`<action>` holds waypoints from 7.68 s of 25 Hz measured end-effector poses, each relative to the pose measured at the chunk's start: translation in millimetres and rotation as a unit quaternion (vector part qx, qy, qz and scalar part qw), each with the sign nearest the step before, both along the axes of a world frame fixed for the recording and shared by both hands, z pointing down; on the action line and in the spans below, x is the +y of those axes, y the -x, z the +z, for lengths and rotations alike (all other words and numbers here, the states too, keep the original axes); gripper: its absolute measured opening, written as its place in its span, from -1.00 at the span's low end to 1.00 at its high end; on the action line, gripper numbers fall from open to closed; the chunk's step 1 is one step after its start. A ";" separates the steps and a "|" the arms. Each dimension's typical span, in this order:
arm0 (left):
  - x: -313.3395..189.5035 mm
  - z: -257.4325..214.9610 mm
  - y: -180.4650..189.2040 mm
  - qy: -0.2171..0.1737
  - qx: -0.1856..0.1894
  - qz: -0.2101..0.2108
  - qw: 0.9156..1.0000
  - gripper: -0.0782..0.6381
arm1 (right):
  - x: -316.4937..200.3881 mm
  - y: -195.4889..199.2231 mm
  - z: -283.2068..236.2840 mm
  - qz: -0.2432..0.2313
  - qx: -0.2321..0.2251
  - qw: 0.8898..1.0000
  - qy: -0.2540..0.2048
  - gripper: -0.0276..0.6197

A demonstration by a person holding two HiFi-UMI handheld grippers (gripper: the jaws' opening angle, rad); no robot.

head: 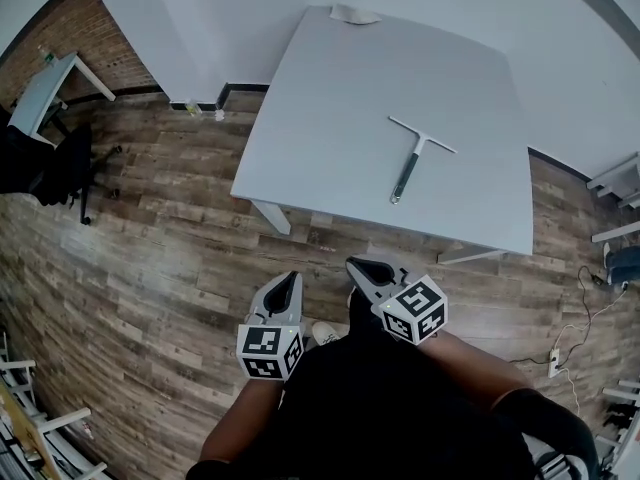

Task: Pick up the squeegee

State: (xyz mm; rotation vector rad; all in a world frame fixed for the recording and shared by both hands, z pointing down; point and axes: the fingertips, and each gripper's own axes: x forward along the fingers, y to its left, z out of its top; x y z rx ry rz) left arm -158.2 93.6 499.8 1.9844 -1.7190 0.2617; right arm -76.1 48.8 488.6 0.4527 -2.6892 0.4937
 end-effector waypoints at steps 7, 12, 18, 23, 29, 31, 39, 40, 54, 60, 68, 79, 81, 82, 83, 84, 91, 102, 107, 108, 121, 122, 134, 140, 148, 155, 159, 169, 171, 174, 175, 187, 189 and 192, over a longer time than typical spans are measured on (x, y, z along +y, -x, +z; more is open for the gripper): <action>-52.9 3.7 -8.2 0.006 -0.003 0.024 1.000 -0.76 | -50.9 -22.3 17.2 0.048 0.008 0.998 0.026 -0.90; -89.1 11.9 -15.4 0.015 -0.007 0.040 0.999 -0.76 | -94.1 -38.3 27.7 0.082 0.017 0.996 0.038 -0.90; -134.4 21.6 -21.2 0.025 -0.018 0.061 0.998 -0.76 | -139.4 -46.1 35.2 0.103 0.014 0.993 0.048 -0.90; -174.4 23.1 -31.3 0.029 -0.026 0.077 0.996 -0.76 | -174.5 -54.7 36.7 0.115 0.005 0.992 0.052 -0.90; -221.8 22.9 -52.6 0.040 -0.034 0.104 0.993 -0.76 | -220.7 -79.2 33.4 0.141 -0.007 0.988 0.055 -0.90; -236.5 25.7 -59.2 0.048 -0.030 0.107 0.993 -0.76 | -236.0 -89.8 36.9 0.148 -0.007 0.987 0.057 -0.90; -288.7 26.6 -82.8 0.049 -0.074 0.128 0.988 -0.76 | -283.6 -130.2 66.4 0.184 0.007 0.979 0.089 -0.90; -291.2 26.1 -85.2 0.050 -0.080 0.131 0.987 -0.76 | -286.3 -133.5 69.6 0.185 0.009 0.978 0.093 -0.90; -296.7 67.1 -102.7 0.103 -0.089 0.188 0.973 -0.76 | -301.2 -141.5 128.4 0.217 0.050 0.964 0.148 -0.89; -317.2 75.6 -91.6 0.099 -0.084 0.202 0.971 -0.76 | -318.7 -138.9 140.3 0.244 0.079 0.955 0.148 -0.72; -329.2 91.5 -82.7 0.112 -0.066 0.227 0.965 -0.76 | -351.6 -136.8 163.0 0.285 0.104 0.938 0.167 -0.55; -342.9 102.6 -59.2 0.126 -0.054 0.245 0.960 -0.76 | -393.5 -142.4 202.3 0.366 0.158 0.896 0.194 -0.50; -346.0 104.9 -55.1 0.127 -0.050 0.245 0.960 -0.76 | -397.0 -141.9 209.4 0.368 0.168 0.893 0.198 -0.50; -347.2 105.1 -53.7 0.126 -0.049 0.245 0.960 -0.76 | -398.3 -141.5 212.3 0.369 0.170 0.892 0.200 -0.50; -348.1 104.9 -52.6 0.125 -0.048 0.246 0.960 -0.76 | -399.3 -141.0 214.5 0.369 0.171 0.891 0.202 -0.49; -348.9 104.5 -51.3 0.124 -0.048 0.246 0.960 -0.76 | -399.9 -140.4 216.4 0.369 0.173 0.890 0.203 -0.49; -351.2 105.0 -41.6 0.124 -0.045 0.239 0.962 -0.76 | -402.2 -139.4 223.6 0.378 0.181 0.884 0.209 -0.49; -343.6 96.5 -37.6 0.117 -0.044 0.219 0.968 -0.76 | -402.5 -143.3 226.3 0.392 0.177 0.877 0.215 -0.49; -338.9 88.2 -35.5 0.109 -0.051 0.202 0.972 -0.76 | -402.7 -150.0 227.2 0.402 0.142 0.872 0.239 -0.58; -338.1 86.8 -35.5 0.108 -0.052 0.199 0.973 -0.76 | -402.5 -149.6 226.8 0.399 0.137 0.874 0.241 -0.60; -325.6 58.8 -56.8 0.071 -0.060 0.166 0.982 -0.76 | -380.1 -134.2 145.8 0.307 0.069 0.936 0.160 -0.61; -324.9 55.3 -58.7 0.067 -0.062 0.163 0.982 -0.76 | -377.4 -135.6 136.6 0.302 0.061 0.939 0.154 -0.61; -289.6 27.3 -83.1 0.042 -0.080 0.136 0.987 -0.76 | -336.6 -149.3 59.1 0.247 -0.047 0.960 0.124 -0.61; -279.2 24.3 -83.4 0.051 -0.079 0.131 0.987 -0.76 | -320.1 -135.3 50.9 0.219 -0.060 0.966 0.127 -0.61; -255.8 22.1 -76.6 0.050 -0.088 0.130 0.986 -0.76 | -300.0 -119.2 53.4 0.204 -0.071 0.967 0.136 -0.61; -216.9 31.2 -70.1 0.047 -0.061 0.133 0.988 -0.76 | -263.5 -103.7 42.2 0.204 -0.068 0.969 0.122 -0.61; -186.2 29.7 -64.0 0.036 -0.049 0.140 0.988 -0.76 | -227.5 -97.2 26.8 0.207 -0.065 0.971 0.098 -0.61; -114.0 11.7 -65.9 0.007 -0.023 0.156 0.987 -0.76 | -131.1 -97.3 19.2 0.216 -0.055 0.969 0.105 -0.61; -100.4 10.4 -66.5 0.003 -0.015 0.154 0.988 -0.76 | -114.4 -95.6 13.0 0.212 -0.058 0.970 0.104 -0.61; -83.1 10.7 -63.6 0.005 -0.003 0.157 0.988 -0.76 | -97.1 -90.1 -0.3 0.212 -0.060 0.971 0.095 -0.61; -78.4 10.1 -63.7 0.006 -0.001 0.160 0.987 -0.76 | -92.4 -89.4 -5.1 0.213 -0.061 0.971 0.094 -0.61; -58.9 -16.4 -81.7 -0.022 0.013 0.154 0.988 -0.76 | -66.7 -113.4 -39.7 0.223 -0.079 0.970 0.061 -0.61; -61.2 -20.1 -93.5 -0.029 0.011 0.158 0.987 -0.76 | -64.4 -129.3 -45.8 0.226 -0.079 0.970 0.048 -0.61; -69.6 -27.2 -113.7 -0.037 0.019 0.157 0.987 -0.76 | -59.8 -158.6 -49.9 0.237 -0.075 0.968 0.038 -0.61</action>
